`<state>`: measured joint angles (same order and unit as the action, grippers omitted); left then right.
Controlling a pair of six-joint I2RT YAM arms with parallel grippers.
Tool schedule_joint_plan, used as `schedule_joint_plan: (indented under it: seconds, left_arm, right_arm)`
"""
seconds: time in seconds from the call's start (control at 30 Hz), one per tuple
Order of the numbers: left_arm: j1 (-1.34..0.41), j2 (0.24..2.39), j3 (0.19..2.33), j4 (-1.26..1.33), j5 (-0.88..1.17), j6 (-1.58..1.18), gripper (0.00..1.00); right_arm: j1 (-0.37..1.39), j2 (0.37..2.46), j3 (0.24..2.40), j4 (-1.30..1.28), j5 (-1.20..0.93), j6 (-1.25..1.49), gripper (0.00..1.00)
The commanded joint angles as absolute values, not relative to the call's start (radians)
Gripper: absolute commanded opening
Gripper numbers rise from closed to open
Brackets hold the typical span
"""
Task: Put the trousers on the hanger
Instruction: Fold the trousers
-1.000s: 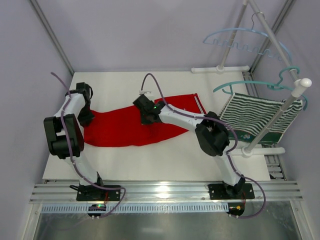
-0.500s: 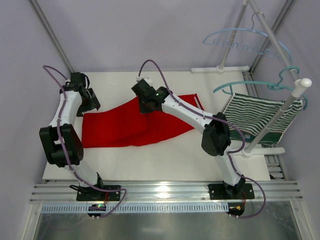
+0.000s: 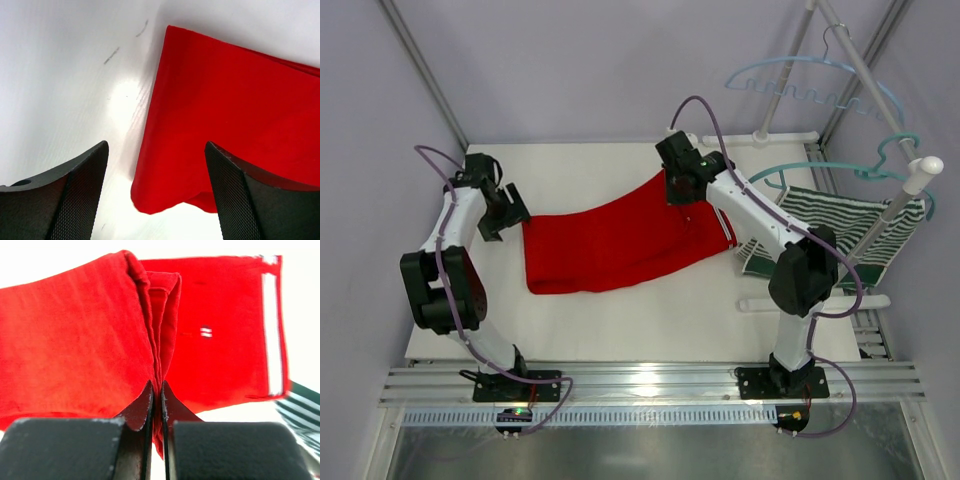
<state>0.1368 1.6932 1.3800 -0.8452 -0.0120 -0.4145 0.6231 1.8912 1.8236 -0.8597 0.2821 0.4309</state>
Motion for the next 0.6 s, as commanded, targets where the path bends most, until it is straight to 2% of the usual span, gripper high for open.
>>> schedule_joint_plan:
  seconds: [0.0, 0.17, 0.33, 0.47, 0.57]
  left_arm:
    - [0.138, 1.664, 1.345, -0.796, 0.093, -0.407, 0.78]
    - [0.138, 1.684, 1.269, -0.793, 0.029, -0.41, 0.78]
    - [0.138, 1.724, 1.224, -0.762, 0.201, -0.44, 0.77]
    - [0.14, 1.736, 1.19, -0.744, 0.187, -0.456, 0.78]
    - [0.138, 1.729, 1.167, -0.733, 0.19, -0.457, 0.79]
  right_arm:
    - [0.58, 1.824, 1.766, -0.824, 0.321, 0.385, 0.04]
    - [0.551, 1.824, 1.733, -0.822, 0.339, 0.362, 0.04]
    - [0.548, 1.828, 1.704, -0.796, 0.353, 0.357, 0.04]
    - [0.546, 1.815, 1.698, -0.824, 0.5, 0.374, 0.04]
    - [0.54, 1.796, 1.683, -0.802, 0.497, 0.357, 0.04]
